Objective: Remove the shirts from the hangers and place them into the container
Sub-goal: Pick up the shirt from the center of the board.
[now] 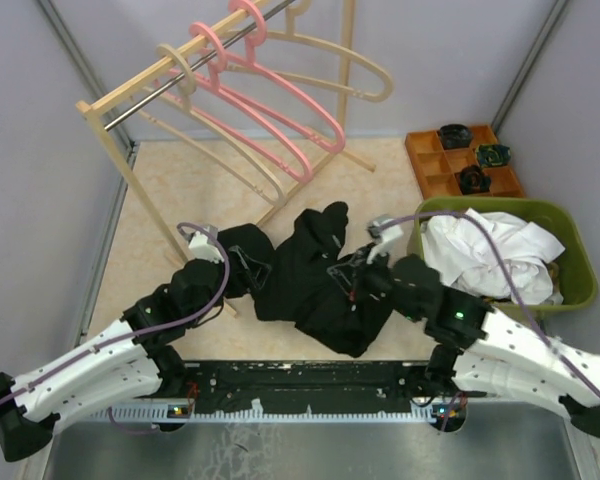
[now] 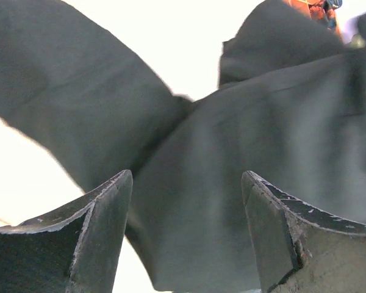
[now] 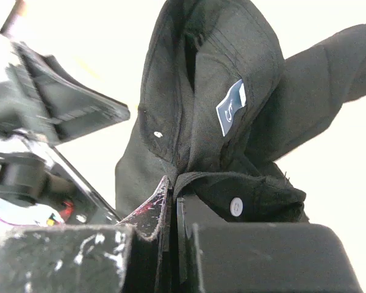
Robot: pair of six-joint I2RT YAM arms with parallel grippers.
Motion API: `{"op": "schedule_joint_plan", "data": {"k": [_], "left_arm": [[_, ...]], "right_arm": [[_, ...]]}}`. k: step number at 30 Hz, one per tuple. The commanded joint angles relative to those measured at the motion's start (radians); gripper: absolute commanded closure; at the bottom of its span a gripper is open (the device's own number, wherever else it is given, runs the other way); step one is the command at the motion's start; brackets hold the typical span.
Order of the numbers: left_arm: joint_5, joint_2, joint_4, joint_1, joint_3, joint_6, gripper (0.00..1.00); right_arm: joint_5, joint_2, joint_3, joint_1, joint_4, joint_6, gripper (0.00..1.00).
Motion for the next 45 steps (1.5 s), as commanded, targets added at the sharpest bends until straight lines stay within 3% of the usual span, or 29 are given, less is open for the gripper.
{"op": "schedule_joint_plan", "data": {"k": [1,6,11,14,16,18,22,25,27,32,33,36,38,42,45], "left_arm": [[0.005,-0.004,0.035,0.002,-0.011,0.01,0.22],[0.008,0.011,0.039,0.002,0.001,0.013,0.22],[0.026,0.028,0.049,0.002,0.012,0.016,0.22],[0.026,0.036,0.032,0.001,0.025,0.008,0.22],[0.028,0.034,0.031,0.003,0.027,0.001,0.22],[0.025,0.032,0.035,0.001,0.023,-0.007,0.22],[0.01,0.035,0.053,0.001,0.019,-0.017,0.23],[-0.003,0.037,0.06,0.002,0.029,-0.008,0.23],[-0.021,0.035,0.055,0.002,0.029,-0.004,0.23],[-0.058,0.001,0.039,0.002,0.015,-0.007,0.23],[-0.064,-0.01,0.039,0.003,0.009,-0.011,0.23],[-0.084,-0.042,0.039,0.001,-0.009,-0.015,0.23],[-0.092,-0.058,0.038,0.002,-0.017,-0.018,0.23],[-0.102,-0.084,0.03,0.002,-0.028,-0.03,0.23],[-0.105,-0.09,0.017,0.001,-0.027,-0.026,0.23]], "right_arm": [[0.042,-0.25,0.053,0.005,-0.091,-0.026,1.0],[0.213,-0.333,0.159,0.004,-0.33,-0.019,1.0],[0.155,-0.225,0.125,0.004,-0.288,-0.002,1.0],[0.183,-0.083,0.119,0.004,-0.271,0.052,0.98],[0.198,0.045,0.142,0.003,-0.261,0.102,0.84],[0.219,0.179,0.176,-0.021,-0.257,0.208,0.82],[-0.069,0.371,0.163,-0.163,-0.058,0.258,0.8],[-0.158,0.521,0.209,-0.178,0.028,0.231,0.71],[-0.228,0.614,0.272,-0.176,0.022,0.204,0.56],[-0.276,0.796,0.344,-0.132,-0.029,0.13,0.05],[-0.253,0.824,0.351,-0.11,-0.044,0.111,0.01],[-0.206,0.951,0.408,-0.054,-0.14,0.063,0.01],[-0.066,1.049,0.478,-0.011,-0.274,0.031,0.01],[0.006,1.169,0.474,0.032,-0.3,0.016,0.01],[0.156,1.238,0.448,0.046,-0.353,0.054,0.01]]}}
